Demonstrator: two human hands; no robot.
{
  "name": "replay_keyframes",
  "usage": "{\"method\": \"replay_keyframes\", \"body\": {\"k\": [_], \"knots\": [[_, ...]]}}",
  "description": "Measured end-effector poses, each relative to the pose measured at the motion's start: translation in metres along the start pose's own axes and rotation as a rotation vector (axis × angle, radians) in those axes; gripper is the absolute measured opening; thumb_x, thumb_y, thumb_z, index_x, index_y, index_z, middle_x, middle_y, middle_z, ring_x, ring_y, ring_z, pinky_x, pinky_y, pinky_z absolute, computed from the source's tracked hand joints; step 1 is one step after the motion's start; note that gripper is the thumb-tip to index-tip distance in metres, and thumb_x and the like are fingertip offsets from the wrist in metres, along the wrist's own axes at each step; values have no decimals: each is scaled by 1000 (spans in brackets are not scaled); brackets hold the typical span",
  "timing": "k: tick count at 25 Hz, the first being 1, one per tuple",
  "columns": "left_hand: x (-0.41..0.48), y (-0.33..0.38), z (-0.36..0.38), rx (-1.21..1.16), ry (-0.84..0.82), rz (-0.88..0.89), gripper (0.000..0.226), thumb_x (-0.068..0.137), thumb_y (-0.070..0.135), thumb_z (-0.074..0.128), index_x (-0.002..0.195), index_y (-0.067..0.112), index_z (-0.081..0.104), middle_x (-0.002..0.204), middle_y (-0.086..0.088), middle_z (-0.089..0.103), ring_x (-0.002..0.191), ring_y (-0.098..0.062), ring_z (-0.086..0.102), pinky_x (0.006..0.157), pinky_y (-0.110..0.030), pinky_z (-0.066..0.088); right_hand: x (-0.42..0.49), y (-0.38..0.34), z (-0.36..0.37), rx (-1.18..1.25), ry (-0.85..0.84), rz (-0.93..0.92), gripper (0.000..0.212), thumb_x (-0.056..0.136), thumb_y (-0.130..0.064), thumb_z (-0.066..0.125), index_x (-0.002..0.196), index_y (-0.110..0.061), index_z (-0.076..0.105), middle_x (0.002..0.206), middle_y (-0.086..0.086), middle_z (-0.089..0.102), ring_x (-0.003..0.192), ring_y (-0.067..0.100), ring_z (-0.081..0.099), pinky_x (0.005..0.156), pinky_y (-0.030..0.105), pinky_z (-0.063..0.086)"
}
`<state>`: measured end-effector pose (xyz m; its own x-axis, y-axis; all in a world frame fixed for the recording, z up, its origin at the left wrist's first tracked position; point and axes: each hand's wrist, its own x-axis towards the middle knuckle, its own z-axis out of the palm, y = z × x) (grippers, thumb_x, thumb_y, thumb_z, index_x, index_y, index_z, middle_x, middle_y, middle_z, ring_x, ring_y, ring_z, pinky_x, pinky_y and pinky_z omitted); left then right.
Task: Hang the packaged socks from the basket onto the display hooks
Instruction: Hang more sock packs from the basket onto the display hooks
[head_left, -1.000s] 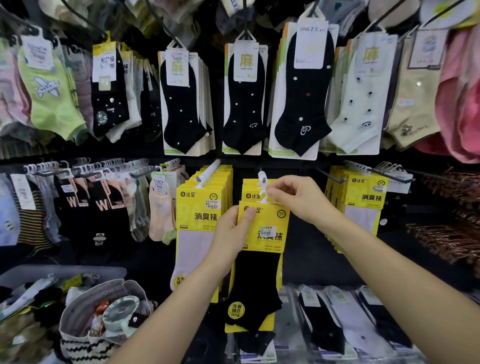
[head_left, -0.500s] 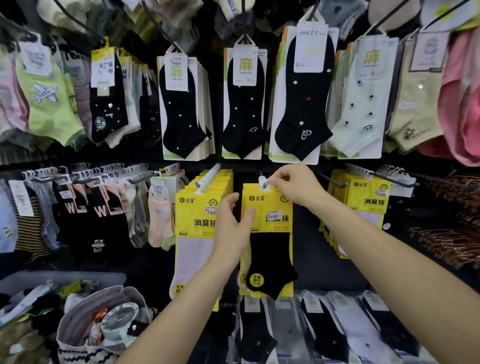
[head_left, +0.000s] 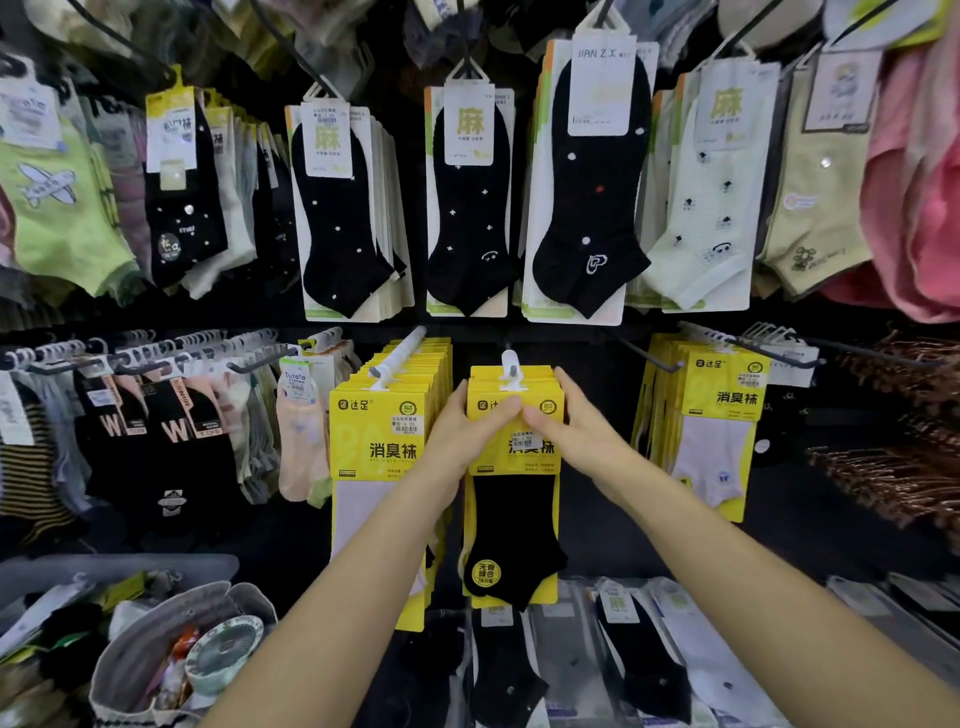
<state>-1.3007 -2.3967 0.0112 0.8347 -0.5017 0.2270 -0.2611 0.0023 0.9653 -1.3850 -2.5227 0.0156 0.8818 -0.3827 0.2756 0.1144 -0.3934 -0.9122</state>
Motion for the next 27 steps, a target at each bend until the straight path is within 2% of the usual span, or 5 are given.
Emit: {"method": "replay_keyframes", "body": {"k": [5,11,15,23,27], "knots": [[6,-20,3,-109,-71,101,51,84,38,65,131,27,47,111,15,67,106,-5,61,89,-29,49,3,13,16,200,-39,-43,66,90,-20,59,145,-24,21,123,-4,61,113,11,58,101,35,44],[5,-34,2,-89,-71,88,78,71,57,69,137,28,41,124,9,62,117,-11,57,95,-31,47,3,27,10,212,-25,-30,84,81,-26,71,147,-24,19,123,-4,61,113,11,58,103,38,43],[-4,-48,12,-183,-78,67,55,69,53,62,120,36,52,106,19,66,94,7,63,68,-8,49,-1,39,19,198,-21,-79,80,80,-21,71,145,-24,24,125,-4,61,115,11,57,105,41,41],[-12,-55,16,-226,-74,75,67,71,54,63,131,29,47,119,10,64,109,-6,61,81,-17,49,-2,55,15,189,-45,-40,99,78,-23,74,149,-23,4,137,-4,51,125,11,49,110,40,35],[-34,-85,18,-104,-82,-24,52,73,58,56,121,43,44,130,6,54,118,-11,52,98,-30,44,-17,80,24,132,-56,27,75,79,-30,72,142,-26,31,129,-7,57,119,8,53,107,40,39]]}}
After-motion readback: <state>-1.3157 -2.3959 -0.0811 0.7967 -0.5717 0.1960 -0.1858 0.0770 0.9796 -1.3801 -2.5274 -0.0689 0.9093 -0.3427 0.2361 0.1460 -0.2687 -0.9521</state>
